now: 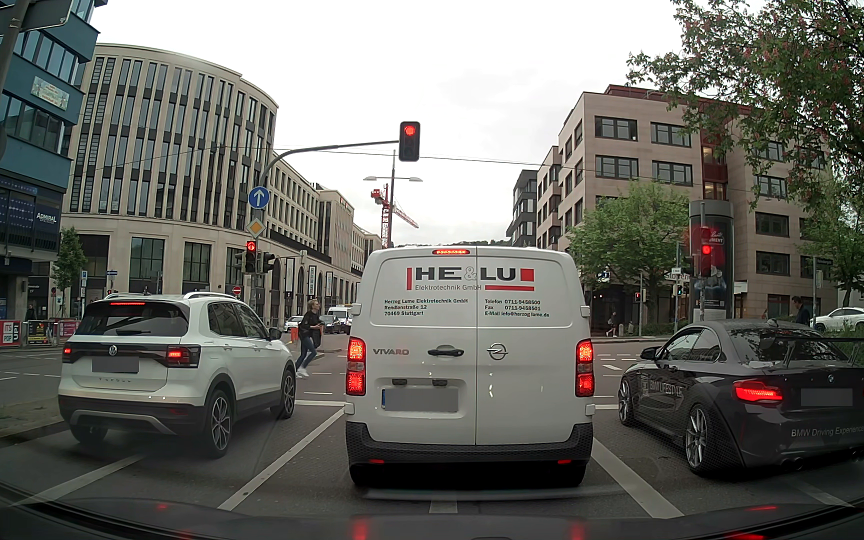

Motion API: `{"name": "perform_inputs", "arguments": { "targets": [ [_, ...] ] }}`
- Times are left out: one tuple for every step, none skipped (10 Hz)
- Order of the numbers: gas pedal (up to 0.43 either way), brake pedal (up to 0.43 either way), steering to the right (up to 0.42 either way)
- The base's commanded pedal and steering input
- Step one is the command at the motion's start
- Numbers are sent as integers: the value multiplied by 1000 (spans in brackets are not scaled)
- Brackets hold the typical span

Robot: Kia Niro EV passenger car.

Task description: Follow the waypoints while adhering to traffic rules and regulations

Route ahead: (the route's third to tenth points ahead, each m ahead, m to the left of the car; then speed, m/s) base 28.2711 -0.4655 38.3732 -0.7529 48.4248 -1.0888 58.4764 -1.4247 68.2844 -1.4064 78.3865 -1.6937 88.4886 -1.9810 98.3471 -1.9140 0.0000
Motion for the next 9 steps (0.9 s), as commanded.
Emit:
{"name": "perform_inputs", "arguments": {
  "targets": [
    [0,274,-16],
    [0,280,-16],
    [0,274,-16],
    [0,274,-16],
    [0,274,-16],
    [0,274,-16],
    [0,274,-16],
    [0,274,-16],
    [0,274,-16]
  ]
}}
